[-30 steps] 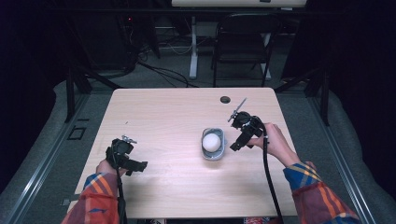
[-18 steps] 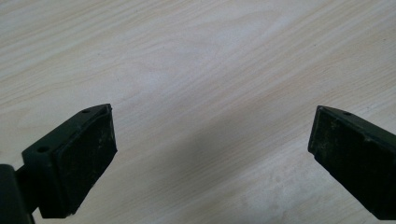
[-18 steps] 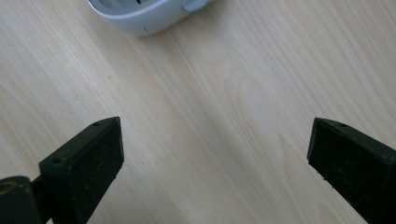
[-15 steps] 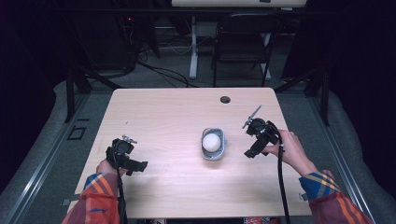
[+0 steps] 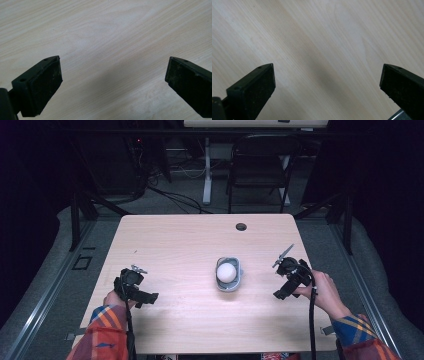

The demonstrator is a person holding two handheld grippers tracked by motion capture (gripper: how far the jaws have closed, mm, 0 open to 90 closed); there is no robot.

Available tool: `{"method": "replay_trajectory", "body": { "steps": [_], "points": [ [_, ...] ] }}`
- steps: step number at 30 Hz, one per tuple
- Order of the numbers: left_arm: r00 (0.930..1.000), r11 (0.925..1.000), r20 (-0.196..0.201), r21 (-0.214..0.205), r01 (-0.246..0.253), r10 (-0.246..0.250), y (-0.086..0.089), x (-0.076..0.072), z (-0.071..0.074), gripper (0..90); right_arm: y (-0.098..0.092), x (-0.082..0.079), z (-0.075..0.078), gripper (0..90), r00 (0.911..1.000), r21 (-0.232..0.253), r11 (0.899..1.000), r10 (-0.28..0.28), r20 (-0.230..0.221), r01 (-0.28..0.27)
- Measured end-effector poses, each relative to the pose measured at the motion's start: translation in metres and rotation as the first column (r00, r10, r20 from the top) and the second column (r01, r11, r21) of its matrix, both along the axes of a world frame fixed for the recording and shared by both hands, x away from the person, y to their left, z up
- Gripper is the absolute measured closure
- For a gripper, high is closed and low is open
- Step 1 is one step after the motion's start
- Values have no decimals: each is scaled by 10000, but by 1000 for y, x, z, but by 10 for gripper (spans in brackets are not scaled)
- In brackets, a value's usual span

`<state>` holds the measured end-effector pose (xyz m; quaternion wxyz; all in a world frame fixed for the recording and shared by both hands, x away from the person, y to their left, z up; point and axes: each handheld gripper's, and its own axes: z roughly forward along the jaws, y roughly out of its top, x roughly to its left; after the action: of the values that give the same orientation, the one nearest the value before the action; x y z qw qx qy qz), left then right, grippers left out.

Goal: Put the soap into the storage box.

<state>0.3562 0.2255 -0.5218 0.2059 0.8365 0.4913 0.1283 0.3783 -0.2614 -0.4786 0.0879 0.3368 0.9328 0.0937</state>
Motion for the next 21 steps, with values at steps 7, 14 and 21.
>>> {"method": "replay_trajectory", "body": {
  "steps": [7, 14, 21],
  "points": [
    [10000, 10000, -48, -47, -36, 36, 0, 0, -1, 8, -11, -9, -14, 0, 9997, 231, 9995, -206, -160, 209],
    [10000, 10000, -65, 3, 21, -21, 0, 0, 0, 8, -21, -21, -26, 48, 9990, 54, 9995, -308, -313, 310],
    [9999, 9999, -41, -17, 138, -138, -1, 0, 0, 8, -35, -28, -33, 46, 9963, -74, 9970, -767, -393, 764]
  ]
}}
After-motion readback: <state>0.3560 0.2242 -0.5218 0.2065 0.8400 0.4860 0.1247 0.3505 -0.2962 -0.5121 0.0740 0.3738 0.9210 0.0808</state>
